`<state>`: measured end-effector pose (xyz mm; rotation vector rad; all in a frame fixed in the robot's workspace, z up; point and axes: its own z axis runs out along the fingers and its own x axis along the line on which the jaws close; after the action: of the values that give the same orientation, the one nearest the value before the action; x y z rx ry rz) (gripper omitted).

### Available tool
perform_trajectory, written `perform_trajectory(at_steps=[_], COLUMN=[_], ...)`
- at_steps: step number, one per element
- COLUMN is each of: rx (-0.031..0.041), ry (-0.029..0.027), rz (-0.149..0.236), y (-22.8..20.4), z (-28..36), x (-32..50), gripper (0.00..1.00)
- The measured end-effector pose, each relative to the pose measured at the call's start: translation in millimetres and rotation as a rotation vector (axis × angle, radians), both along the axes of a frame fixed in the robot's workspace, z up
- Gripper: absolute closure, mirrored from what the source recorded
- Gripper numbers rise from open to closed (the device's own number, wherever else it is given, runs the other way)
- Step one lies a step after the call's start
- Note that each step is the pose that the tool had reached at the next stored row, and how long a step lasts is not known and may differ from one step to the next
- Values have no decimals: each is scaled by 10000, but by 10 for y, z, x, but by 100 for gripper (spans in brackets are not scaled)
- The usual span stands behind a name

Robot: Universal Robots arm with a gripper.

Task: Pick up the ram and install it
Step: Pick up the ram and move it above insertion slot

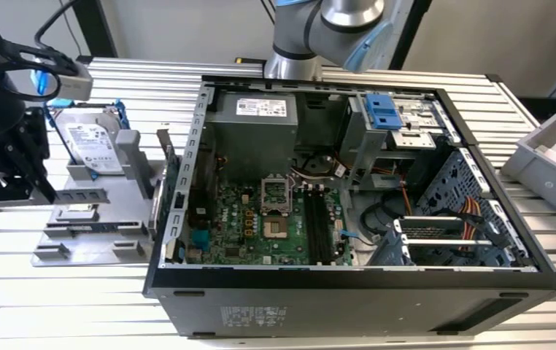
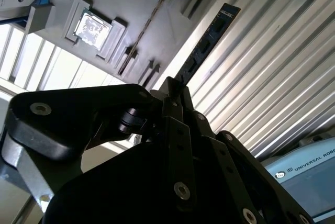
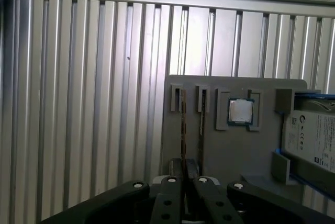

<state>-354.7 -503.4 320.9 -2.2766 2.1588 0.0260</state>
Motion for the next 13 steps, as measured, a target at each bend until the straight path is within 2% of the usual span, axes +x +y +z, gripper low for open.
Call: perform_trajectory(at_steps=[13], rx=[1], ry=[-1], rz=[0], y=[0], z=[67], x=[0], gripper=[100])
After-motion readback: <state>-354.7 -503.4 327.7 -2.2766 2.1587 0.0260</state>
